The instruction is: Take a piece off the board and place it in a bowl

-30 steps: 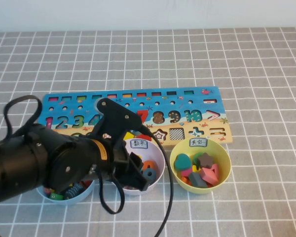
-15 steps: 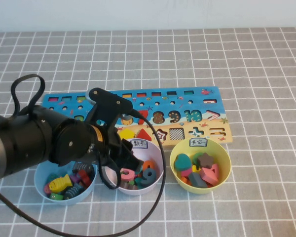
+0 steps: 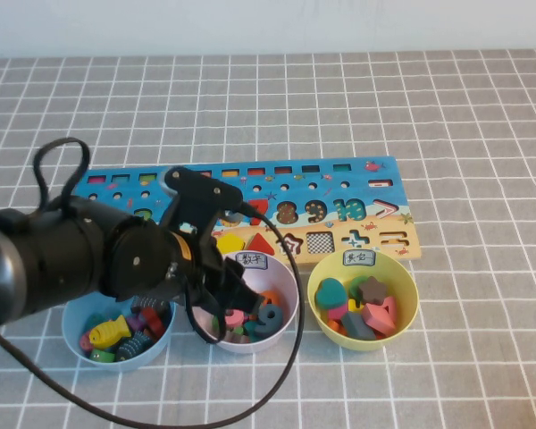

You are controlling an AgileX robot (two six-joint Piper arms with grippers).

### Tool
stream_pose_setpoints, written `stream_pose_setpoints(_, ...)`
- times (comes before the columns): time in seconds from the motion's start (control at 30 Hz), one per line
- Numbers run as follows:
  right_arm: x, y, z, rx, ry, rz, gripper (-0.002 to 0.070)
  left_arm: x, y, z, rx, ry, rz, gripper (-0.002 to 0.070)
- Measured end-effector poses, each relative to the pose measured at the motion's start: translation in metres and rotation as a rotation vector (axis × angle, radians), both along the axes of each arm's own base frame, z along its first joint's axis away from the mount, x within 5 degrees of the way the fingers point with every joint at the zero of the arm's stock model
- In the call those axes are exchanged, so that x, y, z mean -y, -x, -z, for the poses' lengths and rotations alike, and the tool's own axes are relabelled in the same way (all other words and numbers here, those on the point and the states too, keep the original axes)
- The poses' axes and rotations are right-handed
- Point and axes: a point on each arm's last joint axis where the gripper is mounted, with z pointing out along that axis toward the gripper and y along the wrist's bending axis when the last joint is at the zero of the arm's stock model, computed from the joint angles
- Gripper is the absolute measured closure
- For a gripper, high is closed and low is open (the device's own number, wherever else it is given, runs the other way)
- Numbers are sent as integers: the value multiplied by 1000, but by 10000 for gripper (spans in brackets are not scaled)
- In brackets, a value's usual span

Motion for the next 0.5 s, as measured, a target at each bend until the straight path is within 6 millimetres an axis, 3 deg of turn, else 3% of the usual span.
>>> stream_pose_setpoints(0.1,0,0,0,0,0,0,694,2,-2,7,-10,-6,6,445)
stream_pose_setpoints(0.5,0,0,0,0,0,0,694,5,-6,1,-48,-32,22,445)
